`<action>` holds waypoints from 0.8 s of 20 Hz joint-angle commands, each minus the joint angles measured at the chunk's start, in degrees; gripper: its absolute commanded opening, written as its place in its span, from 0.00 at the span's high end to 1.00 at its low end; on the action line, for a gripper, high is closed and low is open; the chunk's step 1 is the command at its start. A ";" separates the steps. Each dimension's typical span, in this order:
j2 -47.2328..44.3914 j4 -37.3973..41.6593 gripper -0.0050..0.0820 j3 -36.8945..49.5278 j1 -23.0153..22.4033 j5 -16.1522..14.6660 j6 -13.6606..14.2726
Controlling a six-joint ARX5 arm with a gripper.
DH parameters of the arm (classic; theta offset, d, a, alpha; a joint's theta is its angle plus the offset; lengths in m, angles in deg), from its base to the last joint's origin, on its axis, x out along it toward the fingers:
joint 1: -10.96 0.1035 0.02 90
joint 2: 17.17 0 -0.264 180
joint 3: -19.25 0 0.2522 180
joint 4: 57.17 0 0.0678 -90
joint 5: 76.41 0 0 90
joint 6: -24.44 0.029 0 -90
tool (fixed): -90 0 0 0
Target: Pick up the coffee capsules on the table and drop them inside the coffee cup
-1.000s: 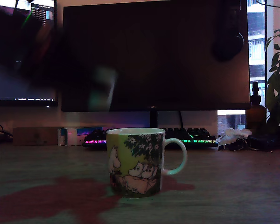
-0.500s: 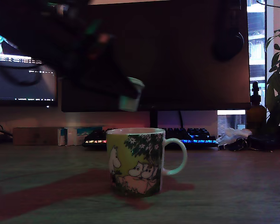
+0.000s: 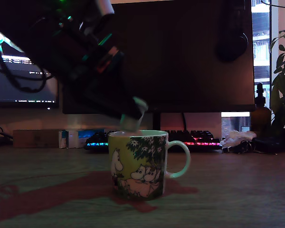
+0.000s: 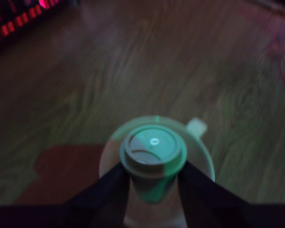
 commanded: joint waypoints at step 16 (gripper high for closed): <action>-0.66 -1.86 0.56 -0.07 -0.02 -0.13 0.02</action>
